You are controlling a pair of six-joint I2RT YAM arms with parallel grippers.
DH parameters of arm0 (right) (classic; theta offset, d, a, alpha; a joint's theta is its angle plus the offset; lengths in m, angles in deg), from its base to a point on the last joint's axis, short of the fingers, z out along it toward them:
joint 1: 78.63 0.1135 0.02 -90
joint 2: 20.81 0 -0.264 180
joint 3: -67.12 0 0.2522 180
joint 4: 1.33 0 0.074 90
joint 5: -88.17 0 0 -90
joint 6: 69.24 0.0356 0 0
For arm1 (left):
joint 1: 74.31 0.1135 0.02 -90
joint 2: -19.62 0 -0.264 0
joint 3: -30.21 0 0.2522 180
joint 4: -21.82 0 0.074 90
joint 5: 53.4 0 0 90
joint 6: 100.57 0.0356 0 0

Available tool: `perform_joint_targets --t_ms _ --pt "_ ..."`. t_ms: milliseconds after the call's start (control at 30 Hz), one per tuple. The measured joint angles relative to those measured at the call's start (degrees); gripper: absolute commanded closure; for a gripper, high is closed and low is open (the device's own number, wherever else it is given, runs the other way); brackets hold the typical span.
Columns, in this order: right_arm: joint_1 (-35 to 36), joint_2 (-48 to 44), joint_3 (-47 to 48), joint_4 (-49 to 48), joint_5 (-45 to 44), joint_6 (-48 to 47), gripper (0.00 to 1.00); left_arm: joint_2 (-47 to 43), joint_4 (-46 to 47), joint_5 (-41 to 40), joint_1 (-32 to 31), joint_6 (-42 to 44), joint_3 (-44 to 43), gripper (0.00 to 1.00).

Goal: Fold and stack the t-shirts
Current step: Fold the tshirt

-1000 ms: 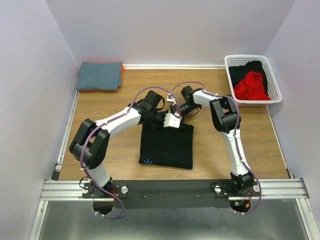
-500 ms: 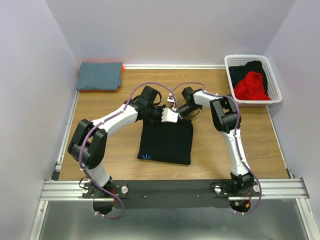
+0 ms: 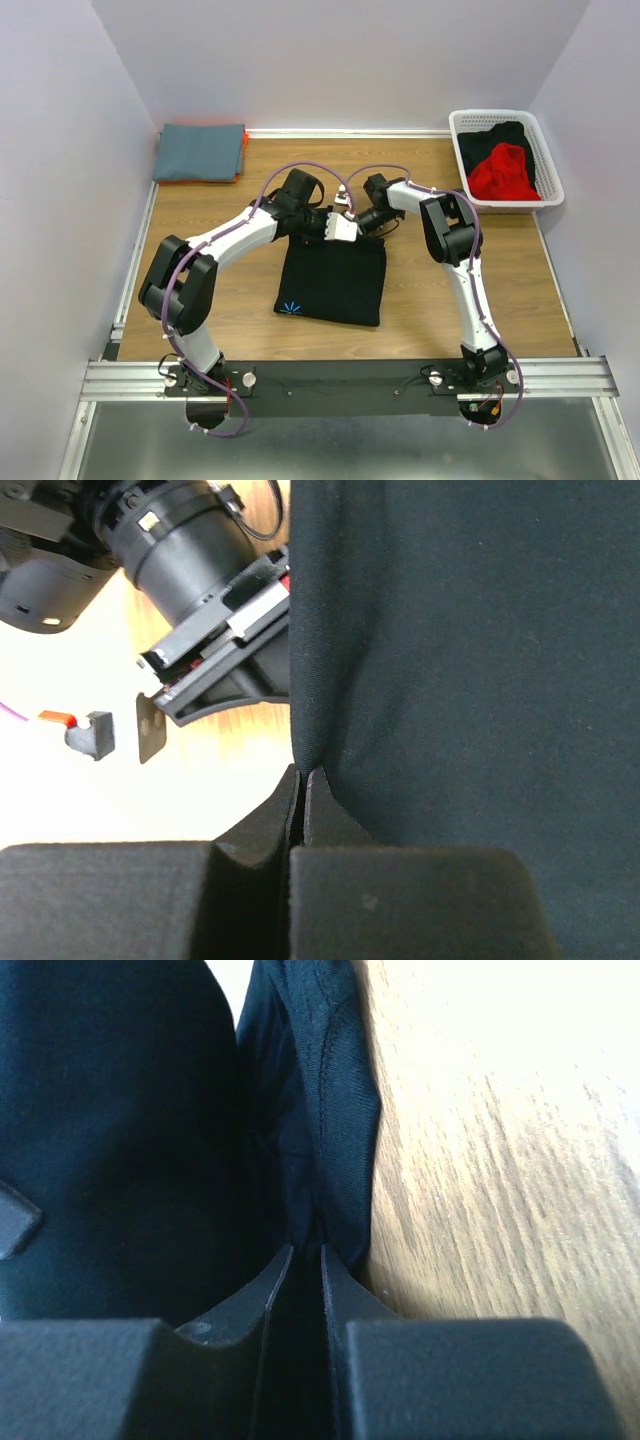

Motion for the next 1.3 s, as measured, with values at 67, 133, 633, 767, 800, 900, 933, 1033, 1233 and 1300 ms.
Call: perform_joint_targets --t_ms 67,133,633,767,800,900,933,1033,1233,1300 --pt "0.0 0.0 0.0 0.0 0.2 -0.2 0.76 0.1 1.5 0.0 0.0 -0.1 0.3 1.0" --pt "0.0 0.0 0.0 0.0 0.2 -0.3 0.76 0.1 3.4 -0.1 0.0 -0.1 1.1 1.0" --pt "0.3 -4.9 1.5 1.1 -14.3 -0.3 0.64 1.2 17.6 -4.6 -0.1 0.9 9.9 0.99" --pt "0.3 -6.6 3.4 1.1 -21.7 0.4 0.58 1.9 19.9 -6.1 -0.8 1.9 10.3 0.83" --pt "0.3 -7.1 4.2 1.3 -24.6 0.6 0.55 2.0 20.4 -6.6 -0.9 2.4 10.4 0.79" --pt "0.4 -8.4 5.9 1.3 -32.4 0.9 0.44 2.0 20.9 -7.1 -1.3 3.4 10.4 0.67" --pt "0.4 -9.2 6.1 1.2 -35.0 0.7 0.41 1.9 20.8 -7.2 -1.4 3.5 10.4 0.65" --pt "0.3 -11.4 6.2 1.1 -42.0 0.1 0.32 1.4 18.2 -7.1 -1.5 3.8 9.6 0.58" --pt "-0.9 -16.7 6.1 1.0 -51.5 -1.7 0.31 -1.6 10.6 -5.0 -0.1 1.7 3.4 0.48" --pt "-1.5 -18.2 6.1 1.0 -52.7 -2.1 0.31 -3.2 9.1 -3.7 0.7 0.4 1.9 0.46"
